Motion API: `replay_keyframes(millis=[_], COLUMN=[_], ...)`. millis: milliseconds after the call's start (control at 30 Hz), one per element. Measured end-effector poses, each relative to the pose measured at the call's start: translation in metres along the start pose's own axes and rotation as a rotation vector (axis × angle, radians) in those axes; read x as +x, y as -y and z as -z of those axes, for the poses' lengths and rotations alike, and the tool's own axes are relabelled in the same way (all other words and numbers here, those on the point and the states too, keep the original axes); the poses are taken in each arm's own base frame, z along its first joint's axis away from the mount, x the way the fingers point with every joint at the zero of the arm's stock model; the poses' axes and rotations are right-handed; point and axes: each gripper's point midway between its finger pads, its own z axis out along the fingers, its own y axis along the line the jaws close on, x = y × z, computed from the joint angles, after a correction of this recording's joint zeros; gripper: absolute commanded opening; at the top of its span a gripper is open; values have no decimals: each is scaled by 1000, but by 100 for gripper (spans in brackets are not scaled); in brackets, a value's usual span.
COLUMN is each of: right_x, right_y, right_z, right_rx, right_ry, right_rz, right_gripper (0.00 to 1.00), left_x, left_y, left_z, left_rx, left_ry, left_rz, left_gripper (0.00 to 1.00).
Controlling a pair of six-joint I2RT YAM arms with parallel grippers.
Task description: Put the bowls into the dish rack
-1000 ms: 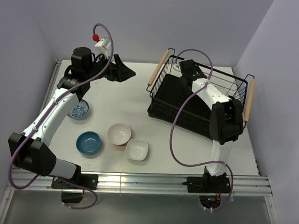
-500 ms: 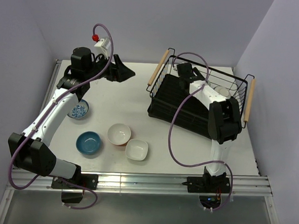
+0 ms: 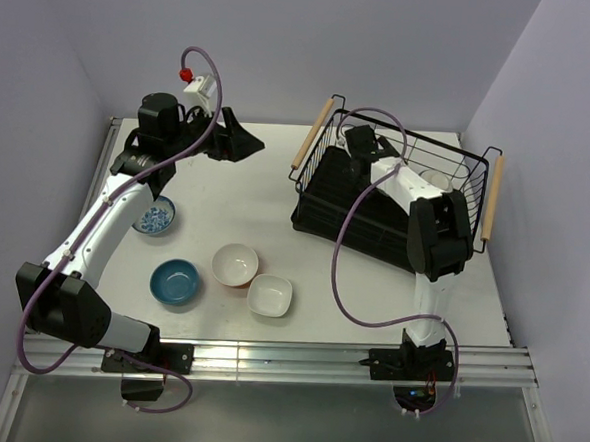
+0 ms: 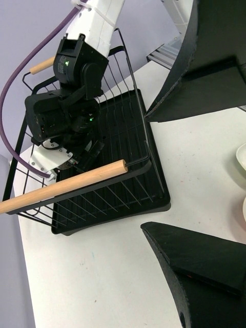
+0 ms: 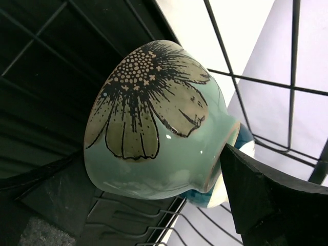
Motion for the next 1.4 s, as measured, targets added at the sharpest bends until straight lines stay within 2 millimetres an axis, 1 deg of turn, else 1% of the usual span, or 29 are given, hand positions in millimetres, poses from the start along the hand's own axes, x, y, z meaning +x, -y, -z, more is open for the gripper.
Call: replay_keyframes(millis=[300,533,767,900,1033,1200,1400], right_x=[-2,-7,-7,-3,0,-3,-6], right_y=[-5,-7,-8,-9,-11,-13,-16], right_z=[9,15,16,17,24,36,41], right_rx=[-88,-147,-156,-151,-177,-213,-225], right_ry=[-1,13,15,21,40,81,102], right_rz=[-14,-22,-17,-7,-8,-15,-9], right_gripper=[100,100,100,100,100,100,100], left_x=[-2,-2,-2,-2,-1,0,1], left_y=[-3,-2,0,0,2,5,7], left_z=[2,3,3,3,4,4,5], left_rx=[-2,10,20,26,36,50,66], left_ry=[3,-1,-2,-3,-7,-13,-21], left_rz=[6,6,5,4,4,4,4], left_gripper=[84,85,85,85,85,85,85])
